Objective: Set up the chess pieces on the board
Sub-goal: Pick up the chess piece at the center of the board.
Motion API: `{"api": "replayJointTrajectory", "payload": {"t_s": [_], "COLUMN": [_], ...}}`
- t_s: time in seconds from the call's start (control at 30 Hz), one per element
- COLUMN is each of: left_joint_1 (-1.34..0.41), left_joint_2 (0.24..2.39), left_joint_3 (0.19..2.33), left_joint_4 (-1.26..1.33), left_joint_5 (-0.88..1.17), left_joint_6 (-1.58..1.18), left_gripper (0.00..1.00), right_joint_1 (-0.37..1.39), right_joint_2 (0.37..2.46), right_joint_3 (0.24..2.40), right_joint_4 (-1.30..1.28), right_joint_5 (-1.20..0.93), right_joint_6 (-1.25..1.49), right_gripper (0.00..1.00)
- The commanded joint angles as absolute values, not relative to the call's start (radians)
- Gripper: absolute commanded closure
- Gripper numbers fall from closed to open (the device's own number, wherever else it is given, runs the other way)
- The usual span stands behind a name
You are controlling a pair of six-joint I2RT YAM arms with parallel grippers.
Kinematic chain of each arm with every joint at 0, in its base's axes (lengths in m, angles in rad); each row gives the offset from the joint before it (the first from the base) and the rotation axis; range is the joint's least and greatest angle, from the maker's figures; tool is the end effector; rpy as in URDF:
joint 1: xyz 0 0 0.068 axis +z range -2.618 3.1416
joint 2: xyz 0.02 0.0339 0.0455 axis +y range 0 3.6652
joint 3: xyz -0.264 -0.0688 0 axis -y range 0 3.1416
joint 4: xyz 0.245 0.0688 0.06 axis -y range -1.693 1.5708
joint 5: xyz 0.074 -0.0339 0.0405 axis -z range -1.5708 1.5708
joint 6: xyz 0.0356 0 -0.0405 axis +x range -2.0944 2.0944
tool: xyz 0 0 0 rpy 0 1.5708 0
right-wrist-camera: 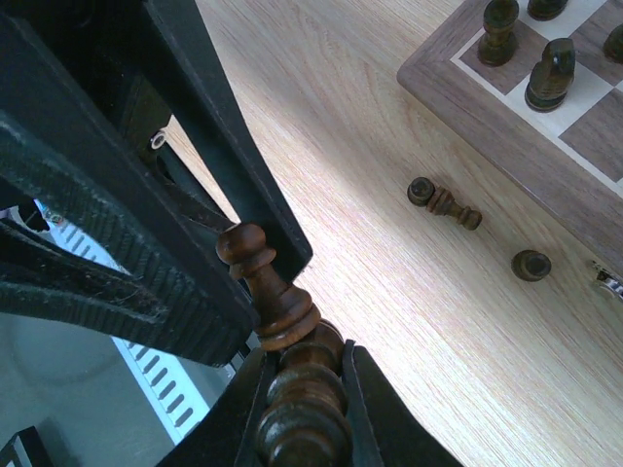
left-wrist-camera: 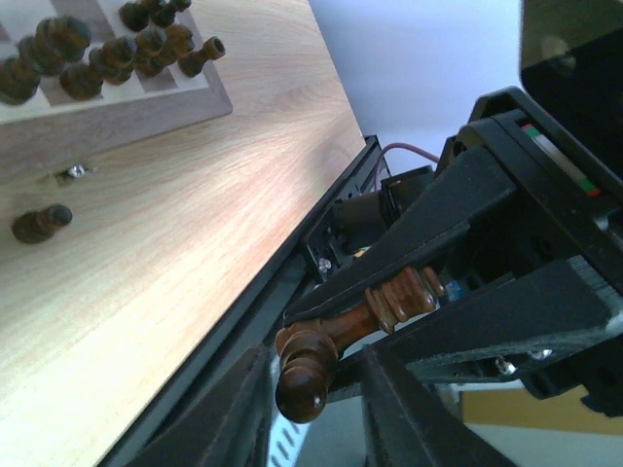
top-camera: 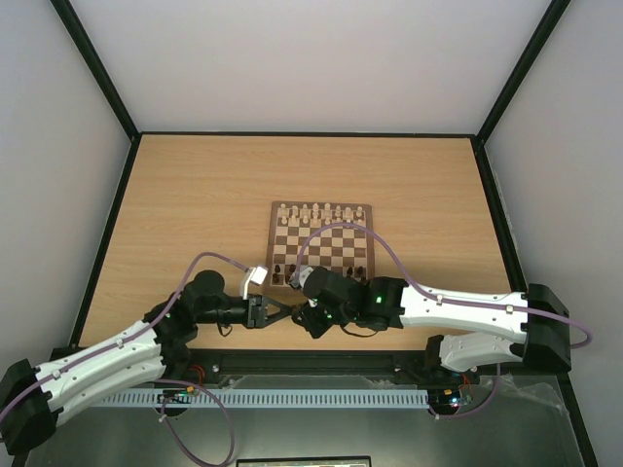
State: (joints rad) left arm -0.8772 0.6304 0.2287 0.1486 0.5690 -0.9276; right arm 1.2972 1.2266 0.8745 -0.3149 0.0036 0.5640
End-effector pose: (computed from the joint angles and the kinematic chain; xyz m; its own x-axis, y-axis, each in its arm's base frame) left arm 0.0852 -0.1325 0.2025 -0.8812 0.0055 -0.4727 0.4604 0.2365 -0.8556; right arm 0.0725 0.2577 0.2660 -0.6555 -0.3575 -0.6652 -0.7237 0.5491 0.4181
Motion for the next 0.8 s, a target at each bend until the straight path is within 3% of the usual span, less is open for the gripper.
{"api": "replayJointTrajectory", "payload": {"t_s": [0.0,0.1,0.27,0.43,0.77], "left_joint_1": [-0.882,-0.884,-0.882,-0.878,-0.878], "left_joint_2": [0.641,0.645,0.633,0.600,0.620], "left_joint_3": [0.230,0.237,0.263,0.286,0.395], "left_joint_4": [0.177,0.167,0.114,0.034,-0.363], "left_joint_5": [0.574,0.563,0.518,0.453,0.108], "left_joint_6": [-0.924,-0.921,-0.907,-0.894,-0.823], "left_gripper": [0.78,0.88,0.96,0.97,0.98], "right_joint_1": [1.299,1.299,1.299,1.299,1.299], "right_joint_2": [1.228,1.228,1.227,1.220,1.322], "right_joint_3": [0.895,0.890,0.874,0.832,0.793], "right_joint_4": [-0.319,-0.319,-0.325,-0.337,-0.417], "right_joint_5": [-0.007,-0.008,0.010,0.036,0.177], "right_joint_6": [0.552,0.552,0.562,0.590,0.663], "right_gripper": [0.91,0.91,0.91,0.91,0.91]}}
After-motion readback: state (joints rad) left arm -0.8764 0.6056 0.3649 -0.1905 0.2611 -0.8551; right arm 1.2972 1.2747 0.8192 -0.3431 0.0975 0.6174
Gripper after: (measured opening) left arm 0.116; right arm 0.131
